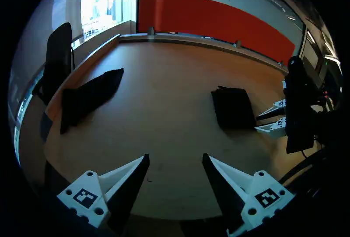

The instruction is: Fold towel

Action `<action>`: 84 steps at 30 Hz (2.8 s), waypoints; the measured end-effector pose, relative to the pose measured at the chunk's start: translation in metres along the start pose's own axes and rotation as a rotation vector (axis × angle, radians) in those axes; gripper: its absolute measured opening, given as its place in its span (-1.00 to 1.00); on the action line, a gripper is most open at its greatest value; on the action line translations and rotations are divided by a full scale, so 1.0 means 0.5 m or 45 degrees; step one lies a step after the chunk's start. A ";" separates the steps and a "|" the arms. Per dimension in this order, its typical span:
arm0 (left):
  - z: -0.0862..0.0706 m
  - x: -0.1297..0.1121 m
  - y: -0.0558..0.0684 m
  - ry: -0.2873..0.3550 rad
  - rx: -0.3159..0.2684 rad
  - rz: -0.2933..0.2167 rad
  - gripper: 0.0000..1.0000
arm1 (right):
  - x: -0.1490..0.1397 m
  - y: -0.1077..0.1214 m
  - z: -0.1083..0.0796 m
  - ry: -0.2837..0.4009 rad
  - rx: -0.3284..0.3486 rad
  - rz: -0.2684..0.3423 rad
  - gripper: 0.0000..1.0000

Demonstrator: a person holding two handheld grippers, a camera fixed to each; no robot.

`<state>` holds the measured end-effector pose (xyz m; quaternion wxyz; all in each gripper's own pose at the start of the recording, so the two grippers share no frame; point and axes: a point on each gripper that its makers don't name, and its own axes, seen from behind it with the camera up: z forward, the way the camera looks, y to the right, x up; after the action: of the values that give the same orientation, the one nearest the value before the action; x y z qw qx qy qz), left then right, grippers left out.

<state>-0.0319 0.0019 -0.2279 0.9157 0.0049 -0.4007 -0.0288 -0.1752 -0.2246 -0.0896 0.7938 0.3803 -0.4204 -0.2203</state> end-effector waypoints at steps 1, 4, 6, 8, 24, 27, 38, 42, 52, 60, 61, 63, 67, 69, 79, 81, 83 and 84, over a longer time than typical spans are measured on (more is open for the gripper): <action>0.000 0.000 0.000 0.000 -0.001 0.000 0.79 | 0.000 -0.002 0.000 0.000 0.003 0.002 0.12; 0.000 0.002 0.001 0.000 -0.002 0.001 0.79 | -0.001 -0.008 0.002 0.000 0.016 0.005 -0.08; 0.001 0.002 0.002 0.001 -0.002 0.002 0.79 | -0.001 -0.013 0.003 0.000 0.028 0.005 -0.21; 0.000 0.002 0.003 0.001 -0.002 0.003 0.79 | 0.000 -0.018 0.004 0.000 0.039 0.005 -0.35; -0.001 0.002 0.004 0.007 -0.013 0.008 0.79 | 0.007 -0.015 0.000 0.003 0.035 -0.017 -0.89; 0.002 0.006 0.005 0.013 -0.021 0.005 0.79 | 0.022 -0.010 -0.011 0.015 0.030 -0.032 -0.90; 0.016 0.046 0.010 0.068 -0.065 -0.007 0.79 | 0.167 0.037 -0.093 0.133 -0.033 -0.127 -0.91; 0.019 0.068 0.013 0.096 -0.077 -0.002 0.79 | 0.236 0.052 -0.129 0.190 -0.052 -0.173 -0.91; 0.022 0.101 0.018 0.135 -0.101 0.009 0.79 | 0.360 0.085 -0.218 0.316 -0.084 -0.190 -0.92; 0.025 0.114 0.021 0.143 -0.127 0.018 0.79 | 0.380 0.124 -0.275 0.344 -0.140 -0.190 -0.92; 0.026 0.116 0.022 0.145 -0.130 0.020 0.79 | 0.378 0.131 -0.281 0.344 -0.146 -0.189 -0.92; 0.027 0.120 0.024 0.148 -0.138 0.024 0.79 | 0.375 0.145 -0.296 0.345 -0.157 -0.186 -0.92; 0.029 0.123 0.031 0.145 -0.152 0.027 0.79 | 0.369 0.176 -0.327 0.351 -0.168 -0.173 -0.92; 0.030 0.123 0.033 0.143 -0.159 0.028 0.79 | 0.364 0.195 -0.343 0.355 -0.174 -0.164 -0.92; 0.033 0.126 0.042 0.134 -0.168 0.036 0.79 | 0.321 0.307 -0.424 0.349 -0.218 -0.096 -0.92; 0.032 0.127 0.042 0.133 -0.166 0.035 0.79 | 0.308 0.332 -0.439 0.340 -0.233 -0.083 -0.92; 0.032 0.129 0.042 0.133 -0.164 0.032 0.79 | 0.294 0.358 -0.453 0.332 -0.247 -0.071 -0.92; 0.032 0.130 0.042 0.133 -0.163 0.031 0.79 | 0.287 0.370 -0.459 0.327 -0.255 -0.065 -0.92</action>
<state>0.0015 0.0193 -0.1687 0.9342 -0.0569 -0.3496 -0.0430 0.1009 -0.1114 0.0460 0.8691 0.3350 -0.2815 -0.2306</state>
